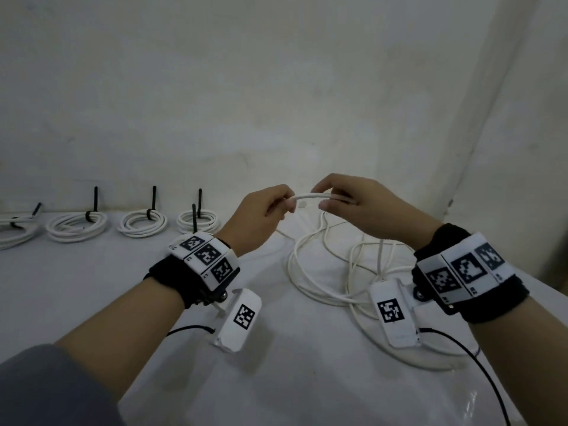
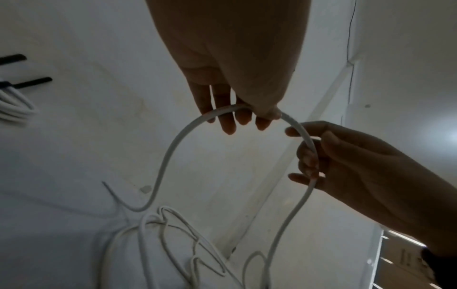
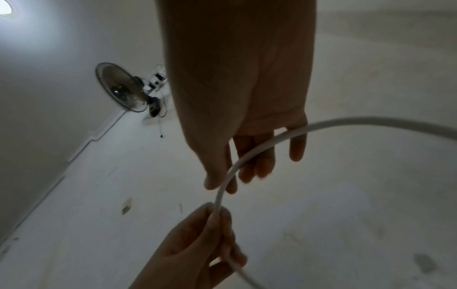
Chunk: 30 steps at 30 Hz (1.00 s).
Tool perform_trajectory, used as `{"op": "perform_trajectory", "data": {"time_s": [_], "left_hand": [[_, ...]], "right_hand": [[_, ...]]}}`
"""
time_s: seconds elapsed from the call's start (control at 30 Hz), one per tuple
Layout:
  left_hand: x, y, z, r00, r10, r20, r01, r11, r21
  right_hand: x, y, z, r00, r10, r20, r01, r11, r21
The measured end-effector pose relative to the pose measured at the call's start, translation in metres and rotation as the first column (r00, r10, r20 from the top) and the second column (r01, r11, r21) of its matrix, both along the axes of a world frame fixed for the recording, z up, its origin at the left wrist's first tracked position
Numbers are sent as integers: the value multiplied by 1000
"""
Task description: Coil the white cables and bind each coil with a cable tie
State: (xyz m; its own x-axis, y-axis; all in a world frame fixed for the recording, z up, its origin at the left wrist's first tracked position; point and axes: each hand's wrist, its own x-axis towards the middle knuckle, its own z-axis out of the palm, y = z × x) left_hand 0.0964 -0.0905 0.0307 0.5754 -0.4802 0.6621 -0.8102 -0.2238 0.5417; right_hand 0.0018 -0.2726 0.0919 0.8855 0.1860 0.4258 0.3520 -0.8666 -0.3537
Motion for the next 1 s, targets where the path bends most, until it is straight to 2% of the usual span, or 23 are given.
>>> {"op": "perform_trajectory", "data": {"time_s": [0.1, 0.2, 0.27, 0.33, 0.47, 0.57, 0.73, 0.87, 0.93, 1.0], "left_hand": [[-9, 1, 0, 1000, -21, -22, 18, 990, -140], [-13, 5, -11, 981, -108, -161, 55, 951, -304], [-17, 10, -19, 954, -160, -253, 65, 935, -347], [-22, 18, -26, 927, -177, -330, 63, 942, -329], [-25, 43, -38, 923, -114, -368, 35, 976, -216], [-26, 64, -43, 917, -62, -394, -20, 979, -201], [-22, 98, -45, 907, 60, -416, -168, 959, -227], [-23, 119, -47, 835, 172, -522, -224, 974, -38], [-23, 127, -51, 796, 198, -572, -232, 973, 14], [-22, 134, -54, 732, 157, -663, -291, 952, -96]], "right_hand": [[1, 13, 11, 984, -8, 180, 0, 999, 42], [-1, 7, 25, 917, -63, 394, -17, 980, 196], [-3, 1, 32, 876, -105, 470, -52, 950, 309], [-4, -3, 36, 853, -145, 501, -75, 917, 392], [1, -5, 36, 863, -190, 468, -53, 887, 458], [6, 4, 32, 886, -163, 434, -29, 915, 403], [8, 30, 32, 914, -30, 404, -96, 953, 287], [5, 46, 37, 925, 36, 377, -153, 946, 286], [0, 49, 38, 956, 114, 271, -201, 926, 319], [-7, 51, 35, 968, 232, 91, -249, 887, 389]]}}
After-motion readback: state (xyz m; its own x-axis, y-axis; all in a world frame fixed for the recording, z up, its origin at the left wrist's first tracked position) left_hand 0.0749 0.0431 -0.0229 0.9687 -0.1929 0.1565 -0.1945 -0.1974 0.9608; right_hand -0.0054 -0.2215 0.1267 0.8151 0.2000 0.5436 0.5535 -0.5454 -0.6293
